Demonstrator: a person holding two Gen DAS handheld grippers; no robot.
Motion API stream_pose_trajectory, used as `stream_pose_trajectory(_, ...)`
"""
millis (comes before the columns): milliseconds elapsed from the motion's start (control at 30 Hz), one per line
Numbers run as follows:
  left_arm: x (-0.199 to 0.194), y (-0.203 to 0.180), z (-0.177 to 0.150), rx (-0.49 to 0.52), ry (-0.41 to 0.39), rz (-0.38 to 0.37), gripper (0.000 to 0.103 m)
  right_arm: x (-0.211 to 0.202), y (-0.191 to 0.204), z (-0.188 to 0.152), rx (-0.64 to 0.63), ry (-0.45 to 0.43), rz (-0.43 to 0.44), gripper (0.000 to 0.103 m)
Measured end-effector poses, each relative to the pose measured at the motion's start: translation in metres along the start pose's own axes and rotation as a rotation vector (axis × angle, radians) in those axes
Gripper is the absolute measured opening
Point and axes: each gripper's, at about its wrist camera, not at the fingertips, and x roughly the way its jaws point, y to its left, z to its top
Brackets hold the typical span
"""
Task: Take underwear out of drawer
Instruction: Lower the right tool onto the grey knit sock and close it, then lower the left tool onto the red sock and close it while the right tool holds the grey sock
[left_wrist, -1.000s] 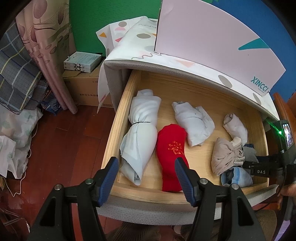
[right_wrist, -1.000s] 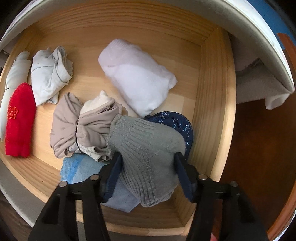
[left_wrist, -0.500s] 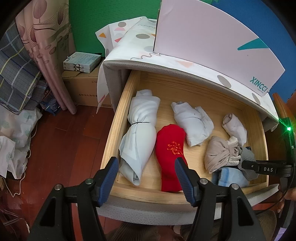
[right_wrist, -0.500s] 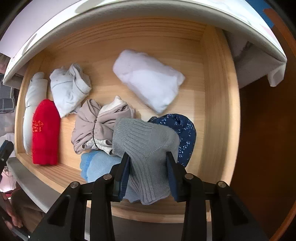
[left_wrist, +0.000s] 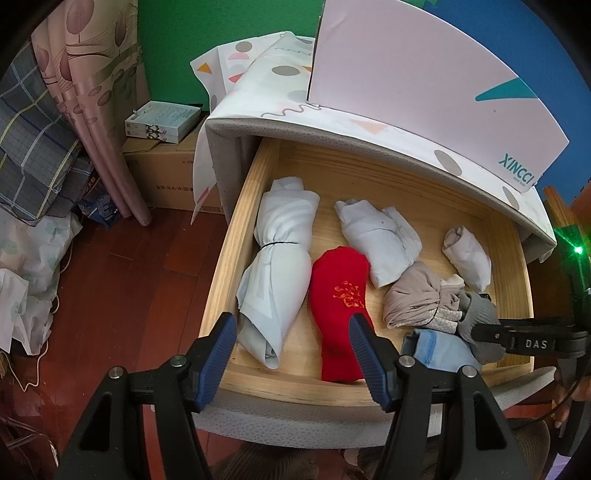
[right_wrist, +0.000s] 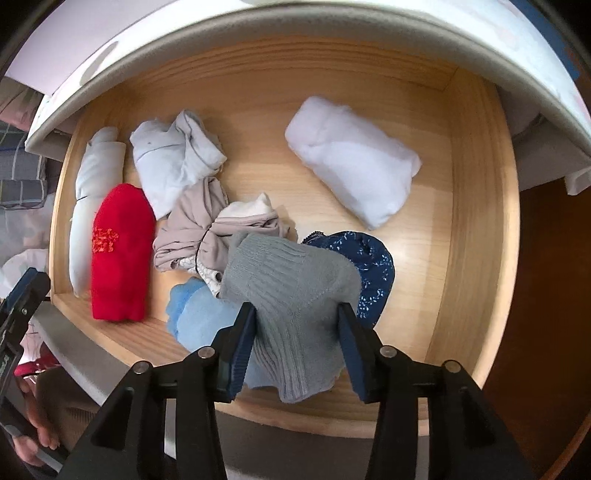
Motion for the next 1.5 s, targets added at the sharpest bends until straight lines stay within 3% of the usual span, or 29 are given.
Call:
stream_pose_trajectory(67, 0.0, 0.0, 0.0, 0.0, -0.002, 0.001, 0.065, 0.004, 0.017, 0.003, -0.026, 0.011, -0.005, 0.045)
stream_pose_trajectory(267, 0.0, 0.0, 0.0, 0.004, 0.0, 0.007, 0.065, 0.018, 0.02, 0.003, -0.06, 0.038, -0.081, 0.046)
stream_pose_trajectory(400, 0.002, 0.001, 0.001, -0.001, 0.01, 0.0, 0.065, 0.022, 0.022, 0.002, -0.058, 0.024, -0.117, 0.034)
stream_pose_trajectory(833, 0.005, 0.001, 0.001, -0.013, 0.034, 0.004, 0.065, -0.033, -0.006, 0.001, 0.016, -0.036, -0.069, 0.029)
stream_pose_trajectory(1067, 0.012, 0.005, 0.004, -0.041, 0.081, -0.015, 0.065, -0.02, -0.017, -0.022, 0.064, -0.048, -0.127, 0.029)
stream_pose_trajectory(1233, 0.02, -0.004, 0.009, 0.007, 0.128, 0.003, 0.065, -0.011, -0.017, -0.028, 0.089, -0.08, -0.141, 0.029)
stream_pose_trajectory(1500, 0.031, -0.027, 0.021, 0.034, 0.222, -0.037, 0.065, 0.004, -0.03, -0.035, 0.136, -0.086, -0.098, 0.029)
